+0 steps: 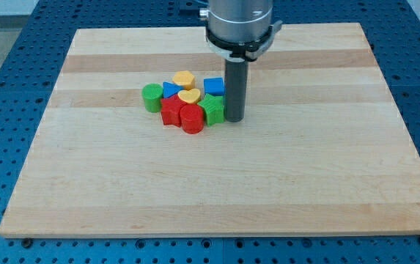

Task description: Place the green circle diagonally top left to the blue triangle

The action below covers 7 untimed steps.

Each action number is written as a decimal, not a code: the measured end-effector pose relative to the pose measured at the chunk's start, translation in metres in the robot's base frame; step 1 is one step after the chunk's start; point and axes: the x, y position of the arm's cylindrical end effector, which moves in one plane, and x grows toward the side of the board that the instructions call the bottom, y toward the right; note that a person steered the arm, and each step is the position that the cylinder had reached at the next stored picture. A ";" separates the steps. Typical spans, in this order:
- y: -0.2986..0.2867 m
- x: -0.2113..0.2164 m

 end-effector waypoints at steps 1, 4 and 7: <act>-0.002 0.000; -0.043 0.096; -0.190 0.024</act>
